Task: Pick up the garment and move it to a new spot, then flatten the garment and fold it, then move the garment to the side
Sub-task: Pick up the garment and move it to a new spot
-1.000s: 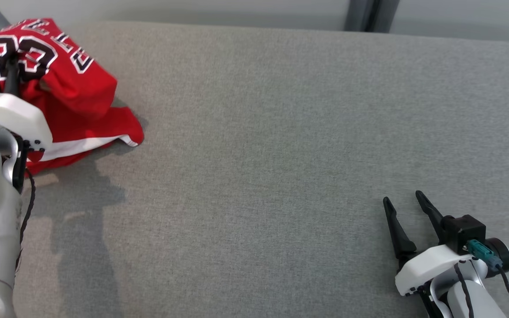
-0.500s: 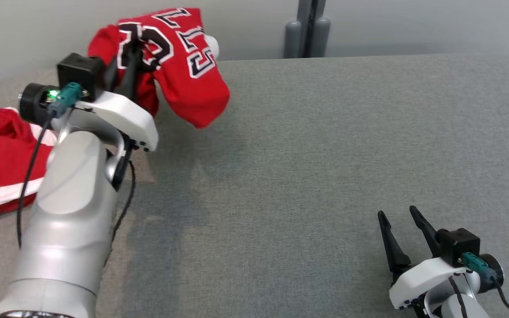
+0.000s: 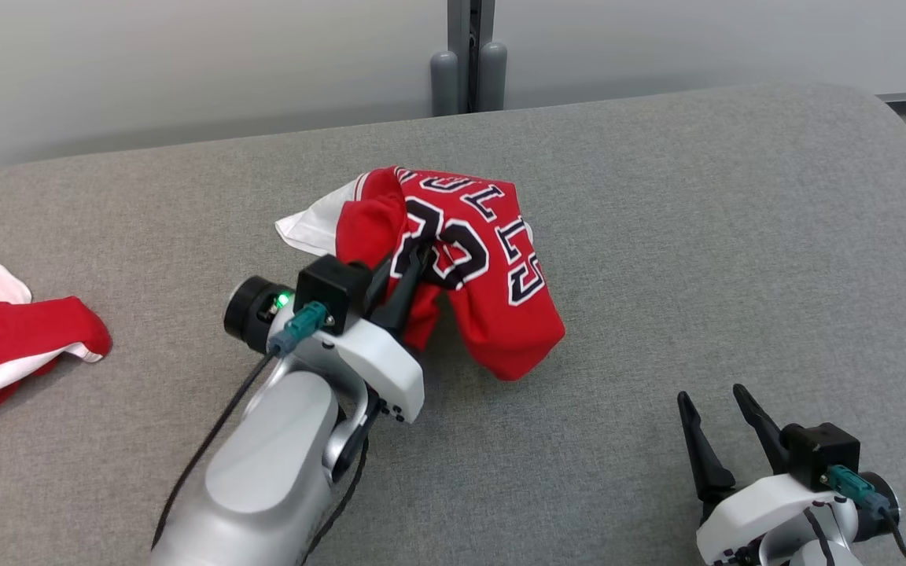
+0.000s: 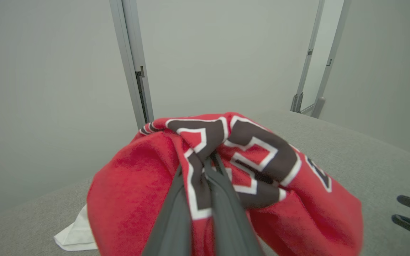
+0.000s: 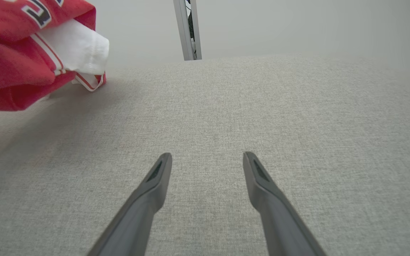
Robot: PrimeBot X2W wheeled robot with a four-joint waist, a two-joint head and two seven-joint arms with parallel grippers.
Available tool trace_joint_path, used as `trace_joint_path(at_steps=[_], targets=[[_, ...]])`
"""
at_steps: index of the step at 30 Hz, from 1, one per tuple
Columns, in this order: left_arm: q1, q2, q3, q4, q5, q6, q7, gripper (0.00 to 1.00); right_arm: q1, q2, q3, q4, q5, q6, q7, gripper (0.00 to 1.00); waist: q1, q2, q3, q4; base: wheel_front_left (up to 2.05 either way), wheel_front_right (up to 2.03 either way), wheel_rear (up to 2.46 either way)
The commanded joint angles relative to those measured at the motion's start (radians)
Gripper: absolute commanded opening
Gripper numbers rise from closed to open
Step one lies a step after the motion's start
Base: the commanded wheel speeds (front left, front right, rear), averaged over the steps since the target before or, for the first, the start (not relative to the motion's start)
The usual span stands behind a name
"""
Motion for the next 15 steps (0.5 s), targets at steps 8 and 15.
trace_joint_path(at_steps=[8, 15], targets=[[0.12, 0.006, 0.008, -0.028, 0.032, 0.057, -0.002, 1.0, 0.002, -0.004, -0.01, -0.01, 0.007, 0.0, 0.0, 1.0, 0.0, 0.0, 0.004, 0.014, 0.0, 0.0, 0.0], [0.21, 0.045, 0.115, -0.085, 0.092, 0.074, -0.002, 1.0, 0.001, -0.005, -0.017, -0.022, -0.008, 0.0, 0.0, 1.0, 0.0, 0.0, -0.004, 0.04, 0.0, 0.0, 0.0]])
